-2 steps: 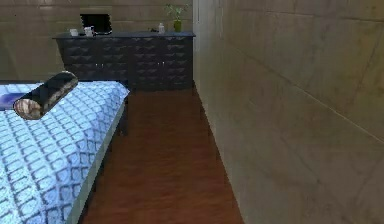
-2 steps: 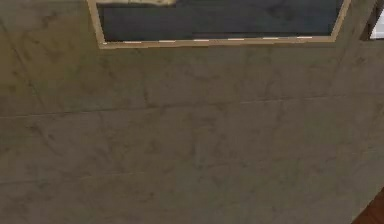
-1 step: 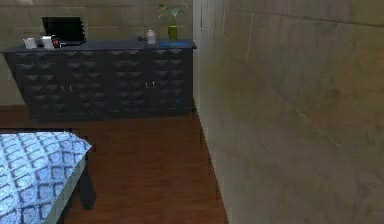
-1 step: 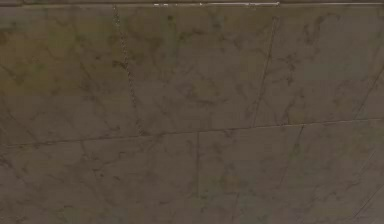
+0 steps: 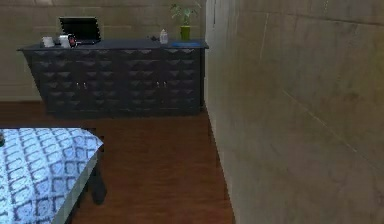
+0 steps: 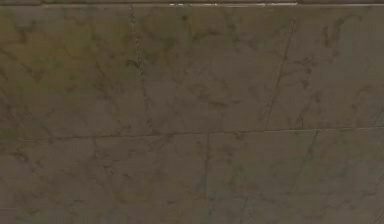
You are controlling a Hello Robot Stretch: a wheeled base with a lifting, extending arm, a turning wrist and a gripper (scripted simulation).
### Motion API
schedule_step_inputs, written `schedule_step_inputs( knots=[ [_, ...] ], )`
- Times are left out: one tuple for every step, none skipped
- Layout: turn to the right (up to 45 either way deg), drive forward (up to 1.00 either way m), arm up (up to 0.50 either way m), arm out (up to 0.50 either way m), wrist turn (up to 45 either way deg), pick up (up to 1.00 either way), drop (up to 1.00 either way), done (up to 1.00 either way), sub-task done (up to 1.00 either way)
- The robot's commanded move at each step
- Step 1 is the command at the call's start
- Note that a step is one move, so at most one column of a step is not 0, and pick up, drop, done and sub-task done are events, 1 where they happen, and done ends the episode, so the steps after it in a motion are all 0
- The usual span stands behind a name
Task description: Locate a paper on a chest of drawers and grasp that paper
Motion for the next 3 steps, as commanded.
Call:
schedule_step_inputs(
  knots=[
    [0.0,1.00,0.00,0.00,0.0,0.00,0.00,0.00,0.00],
    [0.0,0.80,0.00,0.00,0.0,0.00,0.00,0.00,0.00],
    [-18.0,0.00,0.00,0.00,0.0,0.00,0.00,0.00,0.00]
  ],
)
